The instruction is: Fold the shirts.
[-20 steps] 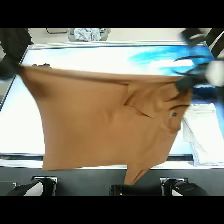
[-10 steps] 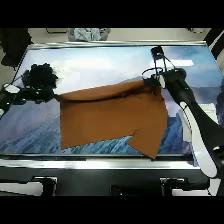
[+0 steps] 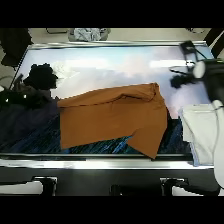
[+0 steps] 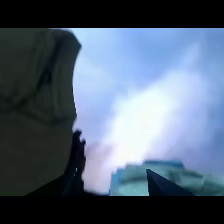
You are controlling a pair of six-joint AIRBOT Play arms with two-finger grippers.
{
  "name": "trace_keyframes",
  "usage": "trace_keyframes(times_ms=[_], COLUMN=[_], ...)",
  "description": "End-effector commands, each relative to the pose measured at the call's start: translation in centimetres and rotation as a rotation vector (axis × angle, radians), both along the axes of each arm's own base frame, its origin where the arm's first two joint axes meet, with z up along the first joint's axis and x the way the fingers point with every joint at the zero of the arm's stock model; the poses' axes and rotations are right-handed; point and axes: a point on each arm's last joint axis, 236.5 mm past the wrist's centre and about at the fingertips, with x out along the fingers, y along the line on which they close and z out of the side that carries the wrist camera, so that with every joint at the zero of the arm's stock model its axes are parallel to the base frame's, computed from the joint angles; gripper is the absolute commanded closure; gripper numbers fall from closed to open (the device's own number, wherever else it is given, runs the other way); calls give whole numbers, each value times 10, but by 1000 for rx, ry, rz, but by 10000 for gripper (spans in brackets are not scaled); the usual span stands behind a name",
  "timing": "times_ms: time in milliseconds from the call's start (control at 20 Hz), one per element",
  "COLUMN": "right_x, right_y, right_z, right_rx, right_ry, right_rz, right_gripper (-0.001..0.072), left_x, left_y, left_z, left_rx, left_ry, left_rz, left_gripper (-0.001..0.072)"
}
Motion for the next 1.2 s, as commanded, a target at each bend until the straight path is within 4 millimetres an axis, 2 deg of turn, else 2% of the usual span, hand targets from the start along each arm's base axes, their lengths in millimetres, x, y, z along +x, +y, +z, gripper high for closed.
trace_keyframes(times_ms=[0,50,150,250,350,450,550,600,650,700,750,950,1050,1150], right_x=[-105,-124,-134,-139,-139,-141,-146,-150,-154,-158,-161,-161,-157,-150], right_y=[-31,-37,-38,-34,-25,-20,-18,-17,-14,-6,5,54,62,58], right_z=[-31,-38,-46,-54,-62,-71,-81,-86,-91,-95,-99,-118,-131,-147], right_rx=[99,130,200,220,254,274,283,289,304,333,376,580,617,599], right_ry=[405,471,488,510,512,517,539,553,569,584,588,551,518,475], right_rz=[91,70,37,39,49,52,49,49,50,63,86,132,106,74], right_gripper=[118,37,35,43,44,48,122,122,122,122,121,118,119,121], left_x=[-107,-132,-164,-179,-186,-188,-183,-179,-173,-167,-162,-159,-157,-153], left_y=[-22,-37,-54,-60,-65,-74,-84,-87,-88,-87,-85,-83,-82,-82], left_z=[-45,-58,-78,-93,-101,-105,-109,-111,-114,-116,-118,-118,-113,-107], left_rx=[-60,-99,-141,-144,-143,-142,-131,-115,-96,-81,-70,-63,-59,-50], left_ry=[252,290,331,364,375,376,358,347,336,317,300,290,269,232], left_rz=[-19,-46,-52,-35,-31,-49,-55,-47,-27,-13,-1,13,12,-3], left_gripper=[233,234,235,235,235,240,250,257,372,577,673,673,673,674])
